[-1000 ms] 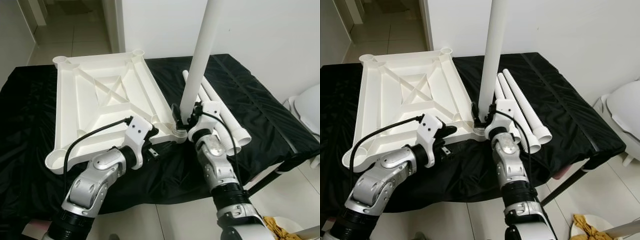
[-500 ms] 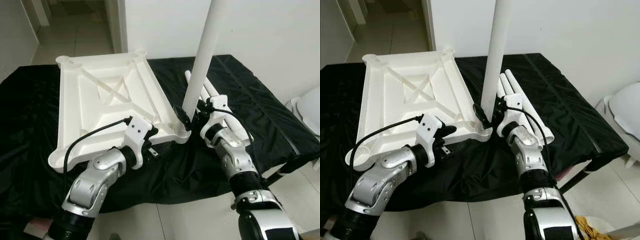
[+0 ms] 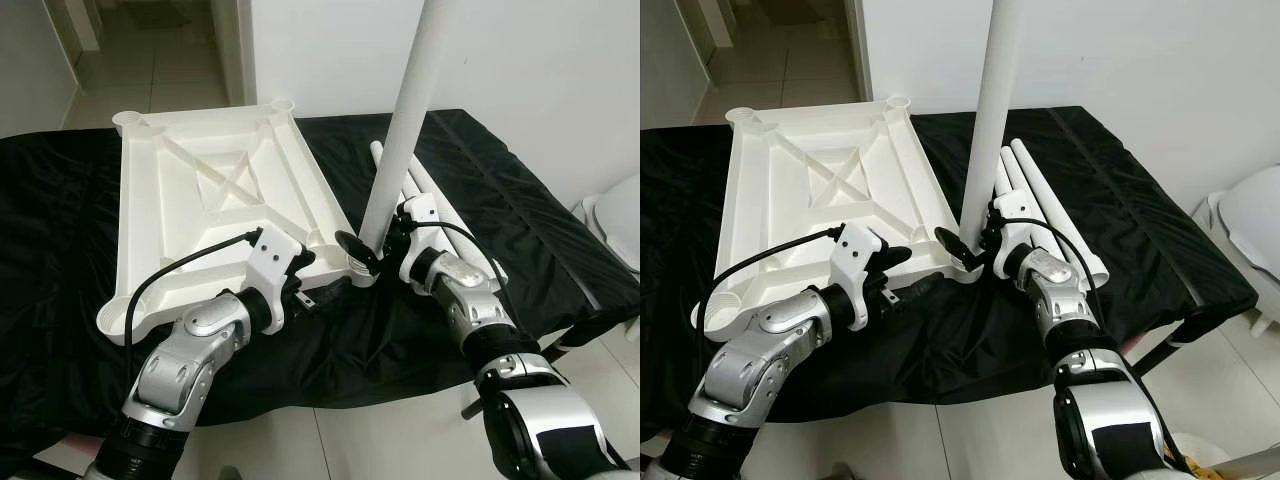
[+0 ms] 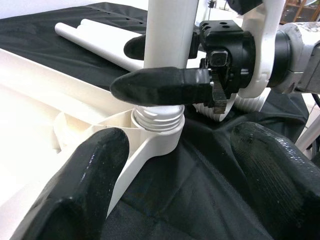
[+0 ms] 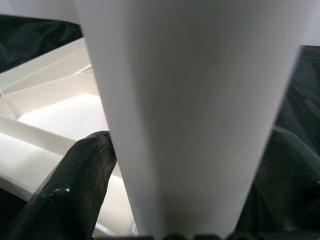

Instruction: Building children table

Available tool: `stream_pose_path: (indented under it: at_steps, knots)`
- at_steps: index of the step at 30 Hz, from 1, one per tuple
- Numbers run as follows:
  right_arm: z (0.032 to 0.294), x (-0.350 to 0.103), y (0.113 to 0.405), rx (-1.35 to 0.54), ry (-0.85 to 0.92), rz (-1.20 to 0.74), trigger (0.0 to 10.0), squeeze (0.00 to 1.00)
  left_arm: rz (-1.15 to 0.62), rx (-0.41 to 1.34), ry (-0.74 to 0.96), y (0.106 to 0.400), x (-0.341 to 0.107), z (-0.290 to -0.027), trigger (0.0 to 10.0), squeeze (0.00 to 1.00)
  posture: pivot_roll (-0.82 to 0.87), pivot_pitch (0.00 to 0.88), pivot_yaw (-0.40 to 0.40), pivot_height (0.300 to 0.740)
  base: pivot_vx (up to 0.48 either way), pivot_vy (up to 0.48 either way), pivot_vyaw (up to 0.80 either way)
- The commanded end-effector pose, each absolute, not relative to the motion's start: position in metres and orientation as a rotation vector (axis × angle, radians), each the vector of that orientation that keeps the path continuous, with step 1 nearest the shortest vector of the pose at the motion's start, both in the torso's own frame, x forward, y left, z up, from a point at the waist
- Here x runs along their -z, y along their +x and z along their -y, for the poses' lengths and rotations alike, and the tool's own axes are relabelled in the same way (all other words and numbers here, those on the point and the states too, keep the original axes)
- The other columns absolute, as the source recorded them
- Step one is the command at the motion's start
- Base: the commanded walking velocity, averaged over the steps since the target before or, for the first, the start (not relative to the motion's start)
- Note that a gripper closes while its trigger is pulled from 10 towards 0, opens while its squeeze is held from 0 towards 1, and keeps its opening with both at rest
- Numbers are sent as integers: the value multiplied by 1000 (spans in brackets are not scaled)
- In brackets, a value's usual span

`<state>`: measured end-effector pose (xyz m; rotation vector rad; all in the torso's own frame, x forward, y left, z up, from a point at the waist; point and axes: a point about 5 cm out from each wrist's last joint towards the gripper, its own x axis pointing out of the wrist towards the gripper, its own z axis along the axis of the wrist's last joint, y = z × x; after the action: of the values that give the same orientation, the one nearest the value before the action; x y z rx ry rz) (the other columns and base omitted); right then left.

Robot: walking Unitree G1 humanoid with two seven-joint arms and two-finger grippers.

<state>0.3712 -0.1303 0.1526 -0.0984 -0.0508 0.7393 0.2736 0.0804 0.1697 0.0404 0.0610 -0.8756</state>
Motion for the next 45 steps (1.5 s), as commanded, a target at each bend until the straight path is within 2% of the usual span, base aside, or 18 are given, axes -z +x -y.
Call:
stream_pose_path:
  at_steps: [1, 6, 7, 8, 9, 26, 35, 45]
  knots:
    - [130, -152, 372, -748, -119, 43, 10000, 0, -55, 864, 44, 274, -173, -81, 10000, 0, -15, 8, -10, 740, 0, 0, 0]
    - [128, -150, 375, -751, -132, 15, 10000, 0, -54, 863, 43, 275, -174, -81, 10000, 0, -13, 8, -10, 740, 0, 0, 0]
    - [127, -149, 375, -753, -132, 3, 3647, 0, -53, 862, 44, 275, -174, -81, 10000, 0, -10, 8, -11, 740, 0, 0, 0]
    - [127, -149, 375, -753, -132, 3, 3647, 0, -53, 862, 44, 275, -174, -81, 10000, 0, -10, 8, -11, 740, 0, 0, 0]
    - [126, -147, 375, -757, -134, -6, 0, 0, -52, 861, 43, 275, -174, -81, 10000, 0, -10, 8, -11, 740, 0, 0, 0]
    - [125, -134, 371, -775, -114, -34, 0, 0, -55, 861, 40, 273, -174, -81, 10000, 0, -13, 15, -8, 740, 0, 0, 0]
    - [127, -132, 374, -607, -48, -19, 0, 0, -58, 863, 37, 273, -173, -81, 10000, 0, -20, 18, -7, 740, 0, 0, 0]
    - [107, -135, 374, -429, 59, 41, 0, 0, -64, 868, 34, 272, -172, -80, 10000, 0, -24, 23, -8, 740, 0, 0, 0]
